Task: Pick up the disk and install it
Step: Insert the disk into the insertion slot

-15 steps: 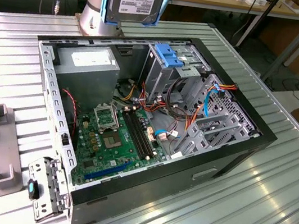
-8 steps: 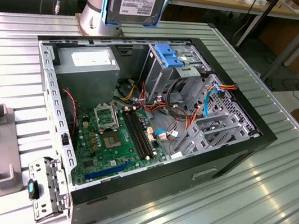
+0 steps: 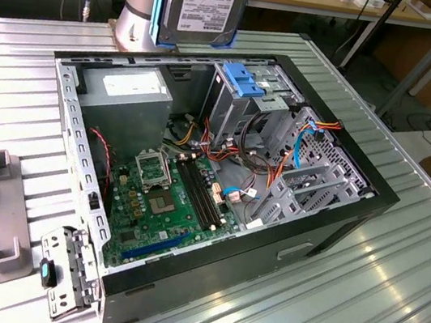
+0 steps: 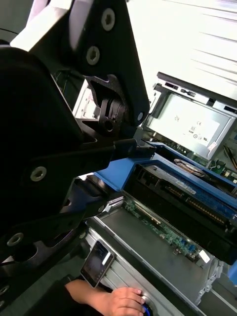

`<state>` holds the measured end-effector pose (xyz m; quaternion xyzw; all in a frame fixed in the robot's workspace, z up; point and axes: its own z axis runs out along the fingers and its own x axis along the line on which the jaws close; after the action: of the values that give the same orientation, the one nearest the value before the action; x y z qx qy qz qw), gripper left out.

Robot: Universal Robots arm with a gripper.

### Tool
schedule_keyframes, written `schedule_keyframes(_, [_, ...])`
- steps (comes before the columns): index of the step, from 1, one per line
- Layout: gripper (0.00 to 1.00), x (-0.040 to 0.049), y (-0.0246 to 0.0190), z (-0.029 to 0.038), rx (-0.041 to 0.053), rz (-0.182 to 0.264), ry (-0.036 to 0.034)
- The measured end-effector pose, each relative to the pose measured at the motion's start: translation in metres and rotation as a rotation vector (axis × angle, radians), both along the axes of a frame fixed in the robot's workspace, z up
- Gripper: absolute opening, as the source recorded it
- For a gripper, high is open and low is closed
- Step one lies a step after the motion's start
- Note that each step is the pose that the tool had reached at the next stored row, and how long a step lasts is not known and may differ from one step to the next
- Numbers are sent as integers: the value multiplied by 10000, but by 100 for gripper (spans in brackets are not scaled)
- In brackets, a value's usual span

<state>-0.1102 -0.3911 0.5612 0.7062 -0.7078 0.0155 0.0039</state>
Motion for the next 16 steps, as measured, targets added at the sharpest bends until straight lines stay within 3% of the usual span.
schedule_keyframes(4, [37,0,-111,0,17,-1,0])
schedule_keyframes(10, [37,0,-207,-1,81,-1,0])
schedule_keyframes(13, [37,0,-291,0,163,-1,0])
schedule_keyframes(16, [37,0,-338,0,192,-1,0])
